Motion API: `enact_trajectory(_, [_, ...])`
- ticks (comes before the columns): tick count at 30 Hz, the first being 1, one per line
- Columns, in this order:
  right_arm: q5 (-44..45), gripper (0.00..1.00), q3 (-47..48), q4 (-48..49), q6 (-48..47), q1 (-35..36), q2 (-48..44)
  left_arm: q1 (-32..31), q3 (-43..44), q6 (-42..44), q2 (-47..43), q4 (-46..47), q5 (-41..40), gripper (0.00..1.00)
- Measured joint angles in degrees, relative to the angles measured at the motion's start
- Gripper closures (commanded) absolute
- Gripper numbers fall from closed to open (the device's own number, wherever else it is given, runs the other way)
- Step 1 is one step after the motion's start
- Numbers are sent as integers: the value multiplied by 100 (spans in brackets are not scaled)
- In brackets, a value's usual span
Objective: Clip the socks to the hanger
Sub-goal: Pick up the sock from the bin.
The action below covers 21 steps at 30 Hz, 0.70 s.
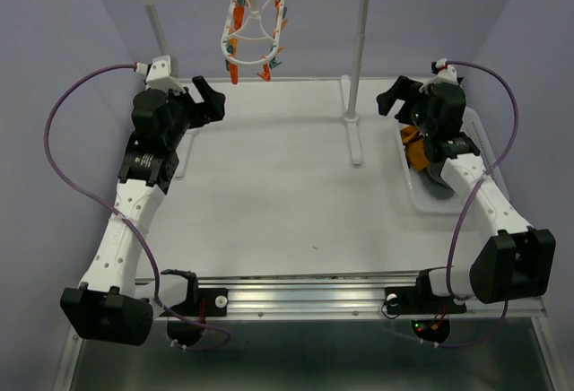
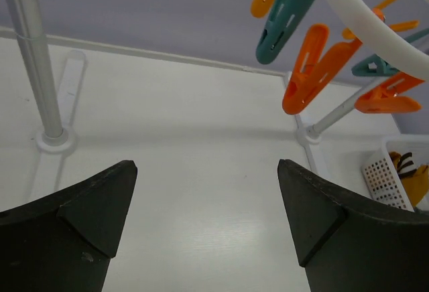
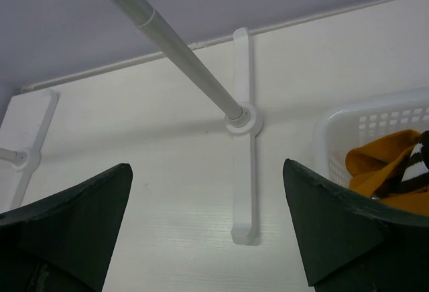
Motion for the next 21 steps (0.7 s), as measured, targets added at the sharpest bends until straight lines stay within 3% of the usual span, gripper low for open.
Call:
enact_trajectory(5, [-308,0,24,177,-103,0,133,-367,-208,293,-48,48,96,1])
enact_trajectory(12, [-2013,0,444,63,-903,140,411,-684,-933,1123,-564,435,511,1])
enact_trajectory(18, [-2055,0,1034,-361,-2109,1803,861,-675,-988,1480,-837,881,514,1])
enact_trajectory(21, [-2201,0,1257,-330,-2240,2146,1067,-675,-1025,1484,-807,1023,487,1])
